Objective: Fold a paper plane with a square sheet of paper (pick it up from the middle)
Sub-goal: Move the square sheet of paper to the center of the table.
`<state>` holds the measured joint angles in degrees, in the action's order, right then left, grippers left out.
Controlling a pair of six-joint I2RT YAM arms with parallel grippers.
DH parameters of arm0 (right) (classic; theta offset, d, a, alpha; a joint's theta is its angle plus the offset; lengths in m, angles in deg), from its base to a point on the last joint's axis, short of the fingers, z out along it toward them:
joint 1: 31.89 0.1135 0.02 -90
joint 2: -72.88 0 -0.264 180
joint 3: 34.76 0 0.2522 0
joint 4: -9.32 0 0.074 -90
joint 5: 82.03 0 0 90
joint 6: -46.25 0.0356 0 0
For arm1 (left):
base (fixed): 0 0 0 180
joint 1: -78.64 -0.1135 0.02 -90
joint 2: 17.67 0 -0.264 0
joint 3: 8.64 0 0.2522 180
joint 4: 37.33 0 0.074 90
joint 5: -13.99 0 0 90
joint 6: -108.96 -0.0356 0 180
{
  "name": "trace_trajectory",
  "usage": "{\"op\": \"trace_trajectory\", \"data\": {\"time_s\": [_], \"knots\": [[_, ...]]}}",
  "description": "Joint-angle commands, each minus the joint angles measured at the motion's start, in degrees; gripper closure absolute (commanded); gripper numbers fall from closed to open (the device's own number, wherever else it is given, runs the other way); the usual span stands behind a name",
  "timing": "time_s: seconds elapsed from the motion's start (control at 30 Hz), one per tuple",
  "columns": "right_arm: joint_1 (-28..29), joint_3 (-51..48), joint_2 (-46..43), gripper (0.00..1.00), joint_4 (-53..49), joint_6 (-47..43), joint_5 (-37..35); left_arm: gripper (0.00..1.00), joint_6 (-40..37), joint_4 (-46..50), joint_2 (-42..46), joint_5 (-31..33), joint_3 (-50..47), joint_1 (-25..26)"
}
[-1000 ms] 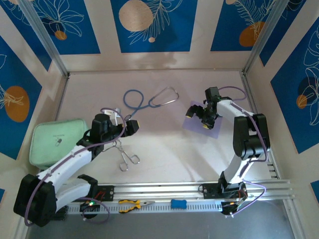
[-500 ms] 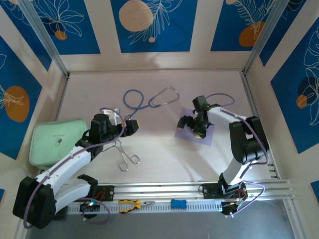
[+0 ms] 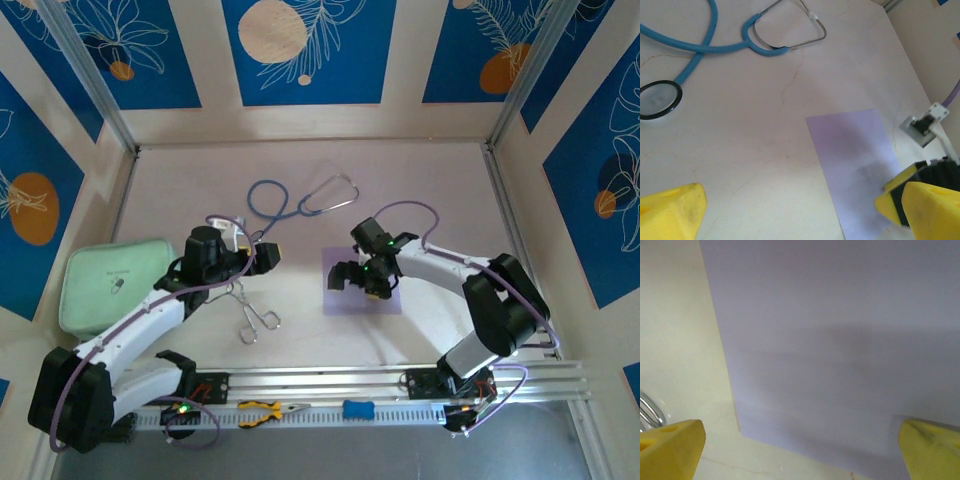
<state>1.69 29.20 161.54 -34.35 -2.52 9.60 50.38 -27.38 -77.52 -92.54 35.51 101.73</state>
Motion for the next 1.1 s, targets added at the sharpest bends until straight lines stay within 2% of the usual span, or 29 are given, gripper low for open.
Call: {"op": "trace_trajectory", "data": {"time_s": [0.0, 0.17, 0.27, 0.67, 0.87, 1.07], "knots": [[-2.88, 0.49, -0.41, 0.01, 2.39, 0.98, -2.85, 0.00, -0.28, 0.02, 0.53, -1.73, 0.95, -0.40], [-4.91, -0.68, 1.83, 0.01, 4.26, 2.66, -4.58, 0.00, -0.23, 0.67, -1.37, -3.52, 2.06, -0.34], [-4.76, -1.95, 2.52, 0.01, 5.48, 3.73, -3.24, 0.00, 0.25, -0.11, -2.81, -4.72, 2.57, -0.35], [0.79, -5.69, 2.34, 0.02, 8.24, 7.68, -0.33, 0.00, -0.10, -0.32, -5.77, -7.08, 3.58, -0.26], [1.03, -5.98, -3.78, 0.01, 9.91, 6.76, 1.17, 0.03, -1.22, 2.33, -7.66, -8.06, 5.77, 0.26], [-1.75, -10.55, -14.98, 0.00, 9.59, 10.21, -5.24, 0.05, -4.81, 13.88, -13.80, -2.18, 13.96, 5.40]]}}
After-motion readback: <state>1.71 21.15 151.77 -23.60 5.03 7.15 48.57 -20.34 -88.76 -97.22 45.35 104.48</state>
